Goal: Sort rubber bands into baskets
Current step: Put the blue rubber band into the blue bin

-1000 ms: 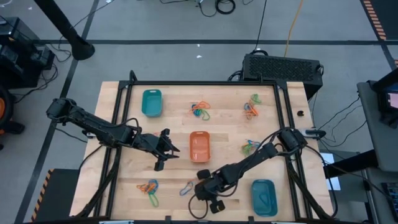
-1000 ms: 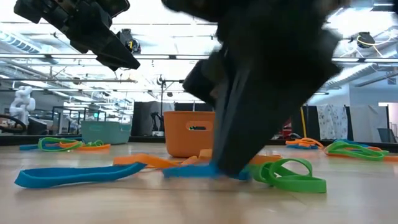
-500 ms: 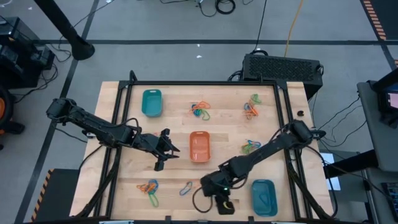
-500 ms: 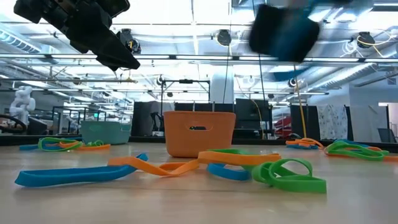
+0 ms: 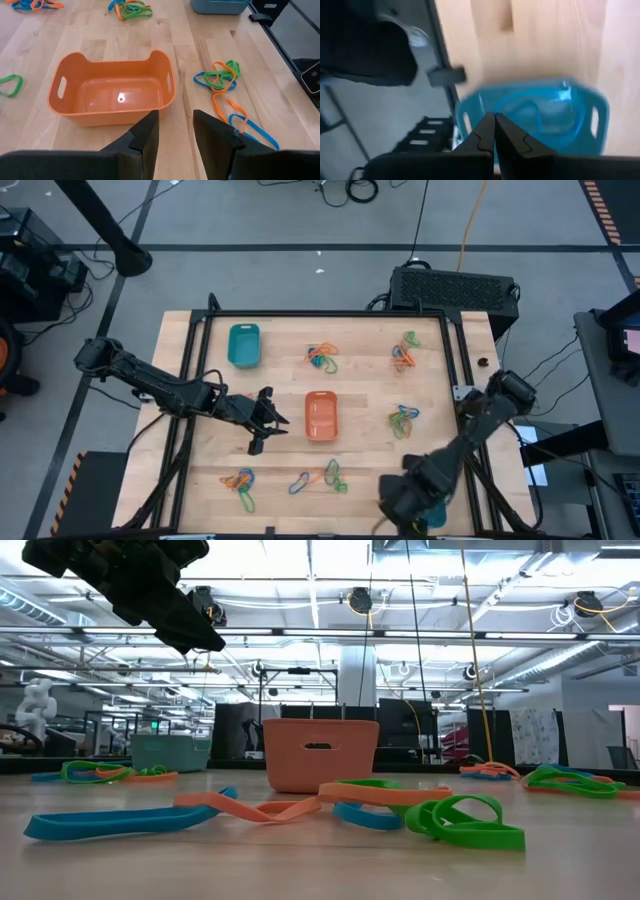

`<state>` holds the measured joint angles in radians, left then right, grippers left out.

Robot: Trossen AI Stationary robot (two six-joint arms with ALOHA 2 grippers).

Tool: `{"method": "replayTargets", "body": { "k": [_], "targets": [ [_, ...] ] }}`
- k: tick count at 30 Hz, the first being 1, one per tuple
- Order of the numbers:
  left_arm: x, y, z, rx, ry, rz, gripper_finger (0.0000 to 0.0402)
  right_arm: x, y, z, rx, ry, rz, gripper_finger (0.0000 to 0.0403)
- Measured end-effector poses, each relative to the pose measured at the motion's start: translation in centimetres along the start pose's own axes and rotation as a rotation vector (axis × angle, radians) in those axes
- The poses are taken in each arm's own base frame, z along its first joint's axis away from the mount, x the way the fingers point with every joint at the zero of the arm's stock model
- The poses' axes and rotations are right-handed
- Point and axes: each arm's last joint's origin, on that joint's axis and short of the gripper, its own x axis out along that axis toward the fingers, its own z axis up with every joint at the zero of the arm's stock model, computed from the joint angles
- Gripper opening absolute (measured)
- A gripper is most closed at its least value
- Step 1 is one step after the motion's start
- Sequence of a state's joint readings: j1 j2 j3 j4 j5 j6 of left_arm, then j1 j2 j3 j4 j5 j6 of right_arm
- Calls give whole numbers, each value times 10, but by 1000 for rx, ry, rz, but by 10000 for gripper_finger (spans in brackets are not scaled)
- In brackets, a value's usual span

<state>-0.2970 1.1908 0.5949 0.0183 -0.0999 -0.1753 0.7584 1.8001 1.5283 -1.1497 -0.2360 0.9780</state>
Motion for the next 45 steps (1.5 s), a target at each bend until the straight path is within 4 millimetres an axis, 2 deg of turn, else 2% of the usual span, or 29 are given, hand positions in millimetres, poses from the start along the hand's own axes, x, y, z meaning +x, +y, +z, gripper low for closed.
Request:
{"method": "replayTargets", "body": {
  "k": [4,8,13,19,27,36,45],
  "targets": [
    [0,0,1,-1,-6,-1,128,18,-3,-16,15,46,-69,0],
    [0,0,2,-2,-20,-3,128,36,-9,-24,-4,76,-106,0],
    [0,0,3,-3,-27,-3,128,43,-14,-27,20,93,-137,0],
    [0,0,3,4,-27,1,128,43,-14,-28,45,95,-143,5],
    [0,0,2,5,-26,2,128,42,-17,-29,57,114,-173,42],
    [0,0,2,5,-26,1,128,40,-18,-26,53,174,-126,76],
    [0,0,3,5,-27,1,128,12,-28,-21,76,122,-50,70]
  ]
}}
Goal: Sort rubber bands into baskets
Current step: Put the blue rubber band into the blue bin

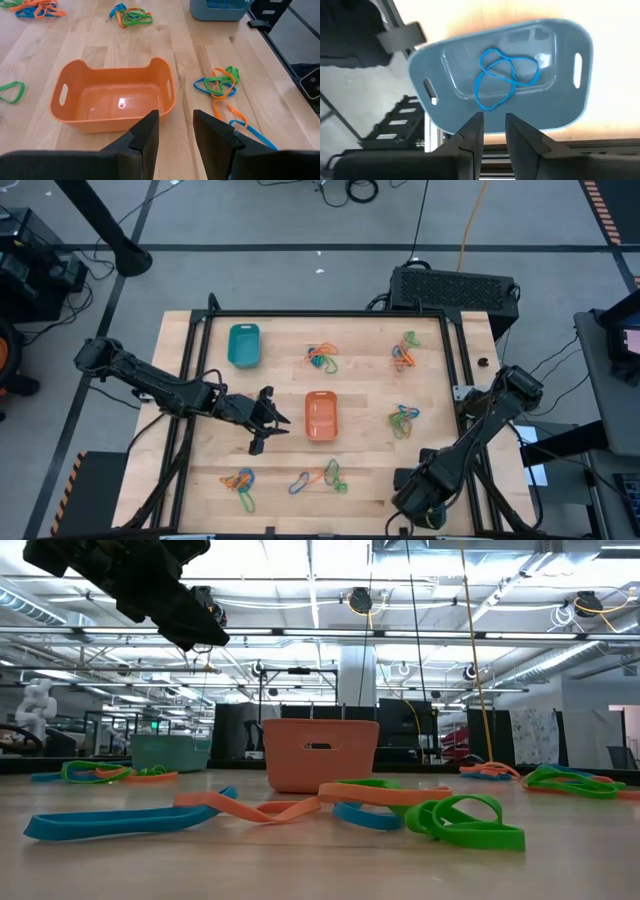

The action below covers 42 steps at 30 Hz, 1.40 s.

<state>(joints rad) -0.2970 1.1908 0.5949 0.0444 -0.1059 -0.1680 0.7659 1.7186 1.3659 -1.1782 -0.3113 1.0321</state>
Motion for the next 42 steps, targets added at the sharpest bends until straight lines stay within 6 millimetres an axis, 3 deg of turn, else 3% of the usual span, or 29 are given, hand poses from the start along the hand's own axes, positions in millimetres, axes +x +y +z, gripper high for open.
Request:
{"method": "replayTargets", "body": {
  "k": [8,14,20,24,29,33,42],
  "targets": [
    [0,2,0,-14,-10,73,128,-42,-16,12,-44,-325,69,55],
    [0,11,-7,-124,53,181,128,-78,-29,25,-229,-594,106,39],
    [-6,22,-5,-232,182,259,128,-107,-56,39,-431,-738,48,26],
    [-14,27,1,-282,281,326,128,-115,-78,58,-497,-751,5,19],
    [-22,38,2,-300,363,415,128,-113,-119,85,-523,-737,14,15],
    [-22,41,1,-300,380,427,128,-116,-160,101,-407,-745,-36,15],
    [-12,37,-4,-269,225,472,128,-107,-258,109,-88,-663,-103,15]
  ]
}}
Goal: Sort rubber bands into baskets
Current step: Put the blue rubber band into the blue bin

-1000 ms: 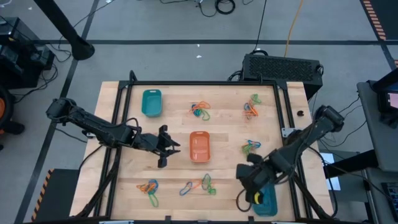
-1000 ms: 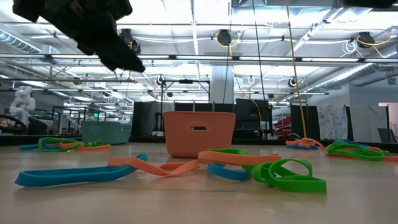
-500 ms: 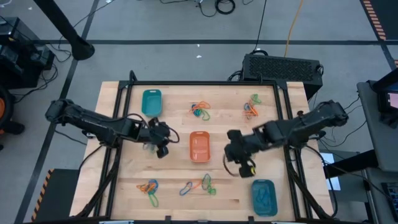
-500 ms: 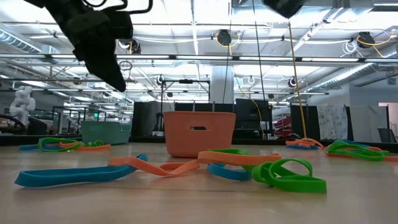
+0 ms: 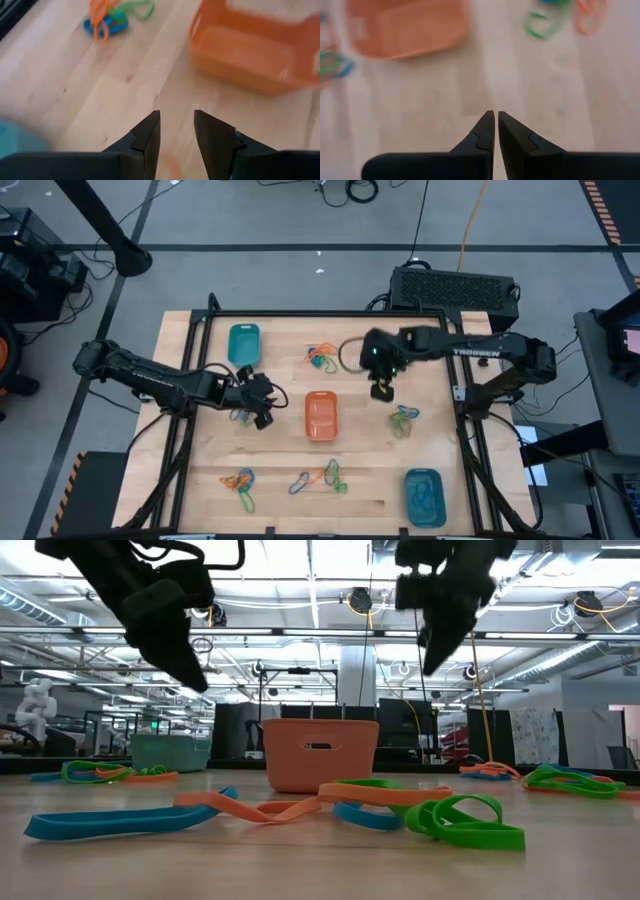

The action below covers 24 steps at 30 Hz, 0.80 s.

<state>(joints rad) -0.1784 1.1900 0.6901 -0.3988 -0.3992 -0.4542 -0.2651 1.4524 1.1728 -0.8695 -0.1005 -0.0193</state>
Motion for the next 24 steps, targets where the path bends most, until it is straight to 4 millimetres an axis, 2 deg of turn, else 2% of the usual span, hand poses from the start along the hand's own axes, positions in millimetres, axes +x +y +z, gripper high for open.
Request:
{"method": "replayTargets", "body": {
  "k": [6,9,13,18,24],
  "targets": [
    [6,-7,4,47,-171,-119,128,6,-61,-10,387,-42,-172,15],
    [5,-10,8,82,-209,-155,128,9,-85,-14,557,-52,-218,15],
    [5,-11,10,120,-230,-174,128,23,-110,-20,714,-8,-244,16],
    [4,-11,11,131,-234,-183,128,45,-129,-30,824,98,-264,30],
    [4,-12,10,163,-226,-221,128,63,-134,-34,868,166,-293,73]
  ]
}}
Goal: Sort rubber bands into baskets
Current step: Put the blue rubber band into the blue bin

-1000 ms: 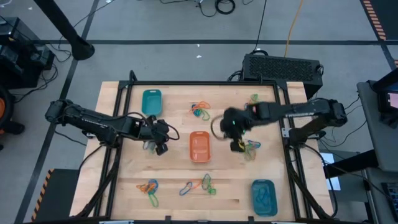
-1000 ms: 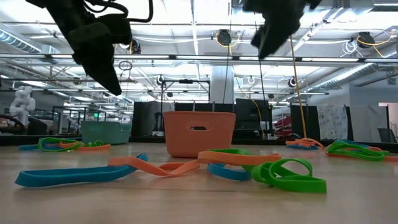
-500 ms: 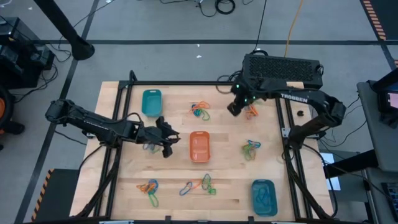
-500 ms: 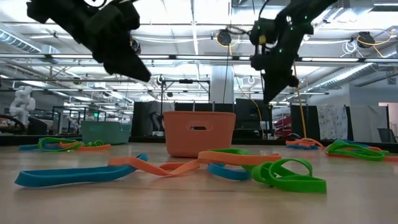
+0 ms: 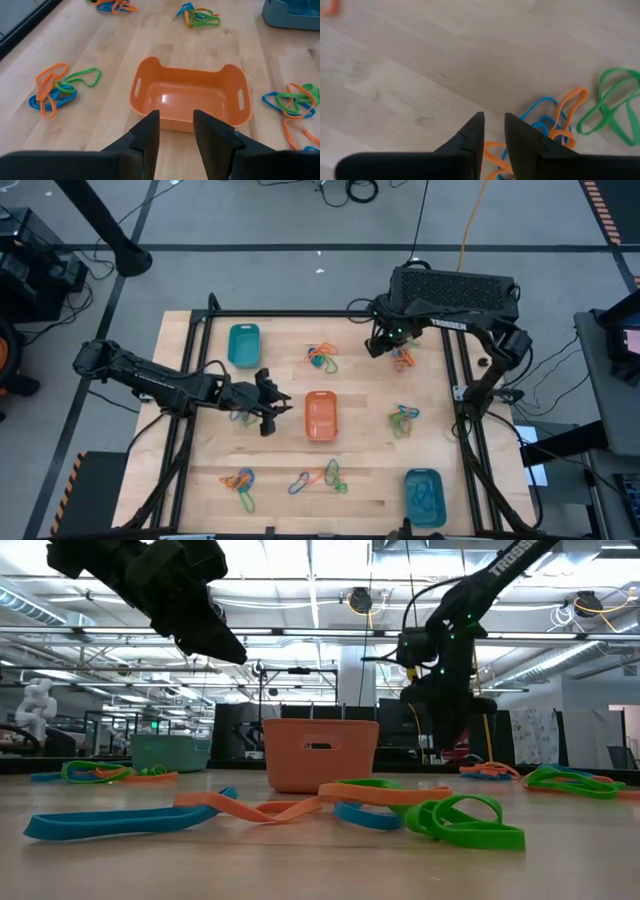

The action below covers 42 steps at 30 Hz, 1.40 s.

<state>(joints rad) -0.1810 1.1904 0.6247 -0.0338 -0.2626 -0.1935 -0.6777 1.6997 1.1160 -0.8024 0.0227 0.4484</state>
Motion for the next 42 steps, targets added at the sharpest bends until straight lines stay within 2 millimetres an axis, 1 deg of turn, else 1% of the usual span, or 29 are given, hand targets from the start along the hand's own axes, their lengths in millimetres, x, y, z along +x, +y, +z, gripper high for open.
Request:
{"method": "replayTargets", "body": {
  "k": [4,7,15,19,22,32,35,37,40,42],
  "targets": [
    [0,0,0,18,1,-2,128,7,-2,-3,41,62,-34,97],
    [0,0,0,18,1,-2,128,10,-3,-5,45,90,-57,102],
    [0,-1,0,17,5,-25,128,14,-5,-7,76,91,-87,88],
    [0,-2,-1,21,6,-32,128,24,-10,-18,87,133,-111,81],
    [-1,-4,-1,24,5,-37,128,32,-12,-24,107,131,-109,79],
    [-1,-4,-1,23,3,-38,128,35,-11,-21,113,85,-83,78],
    [-1,-4,-1,24,3,-38,128,35,-11,-21,113,86,-85,66],
    [-1,-4,0,29,1,-31,128,35,-11,-21,111,90,-86,47],
    [-1,-2,0,54,-12,24,128,35,-11,-22,92,93,-86,11],
    [2,-2,1,56,-26,53,128,35,-11,-22,86,93,-85,5]
  ]
}}
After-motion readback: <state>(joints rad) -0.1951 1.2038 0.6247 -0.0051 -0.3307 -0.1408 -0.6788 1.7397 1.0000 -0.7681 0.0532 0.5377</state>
